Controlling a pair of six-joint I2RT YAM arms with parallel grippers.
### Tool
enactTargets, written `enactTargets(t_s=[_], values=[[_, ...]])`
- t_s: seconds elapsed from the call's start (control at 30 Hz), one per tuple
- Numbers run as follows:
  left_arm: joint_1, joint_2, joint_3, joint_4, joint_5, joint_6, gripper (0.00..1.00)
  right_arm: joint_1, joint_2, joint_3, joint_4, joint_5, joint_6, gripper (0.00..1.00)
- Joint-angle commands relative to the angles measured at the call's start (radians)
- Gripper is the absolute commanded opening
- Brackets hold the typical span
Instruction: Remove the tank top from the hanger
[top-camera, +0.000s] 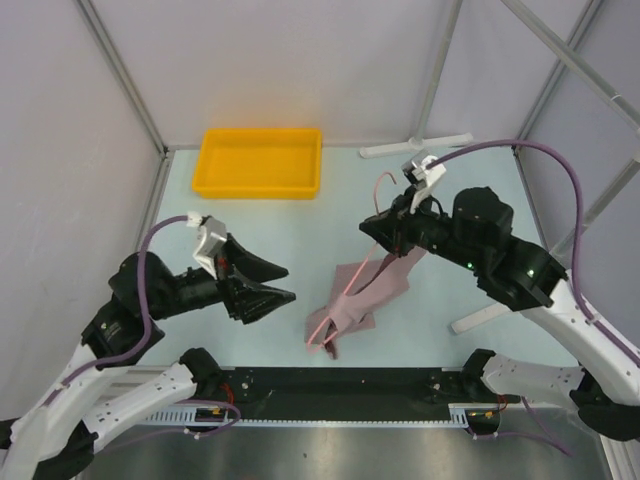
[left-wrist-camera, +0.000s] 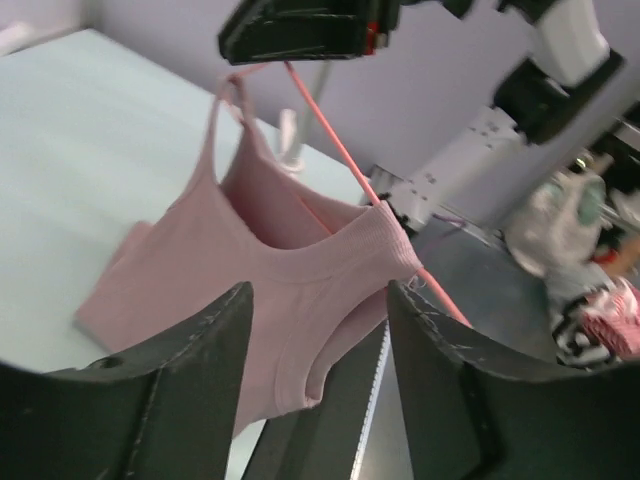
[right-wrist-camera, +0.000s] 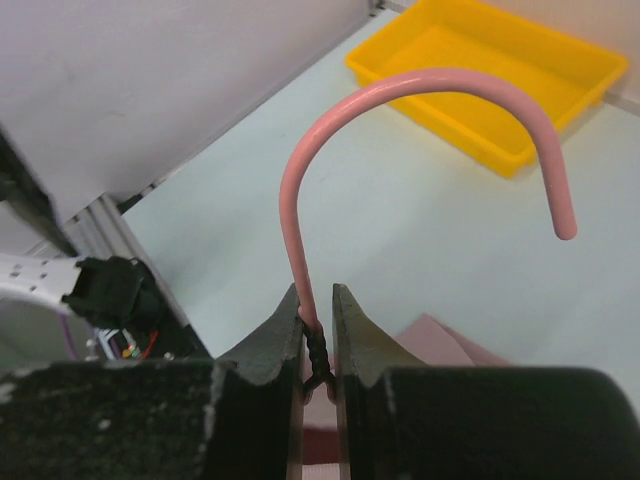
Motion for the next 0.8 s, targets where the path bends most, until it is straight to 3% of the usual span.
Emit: enactTargets(t_s=[0.0,0.1,0.23,0.4,0.77], values=[[0.004,0.093,-0.035,0.189,0.327,0.022,0.64,-0.045,-0.079,-0.021,-0.011,-0.241,-0.040,0.00],[-0.035,0.175,-0.014,0.229,0.358,0.052,0.64,-0.066,-0.095,-0.029,-0.026,-0.299,-0.043,0.00],[-0.191,0.302,0.055,0.226,0.257,0.191,0.64,-0.077,-0.102,-0.037,-0.040,-0.325,-0.043,0.00],[-0.290,0.345,0.036,0.261,0.232,0.316,0.65,-0.088,-0.121,-0.047,-0.040,-0.374,-0.042,0.00],[-0.324,0.367,0.002,0.371,0.380,0.341,0.67,-0.103,-0.130,-0.067,-0.023,-0.434,-0.042,0.00]])
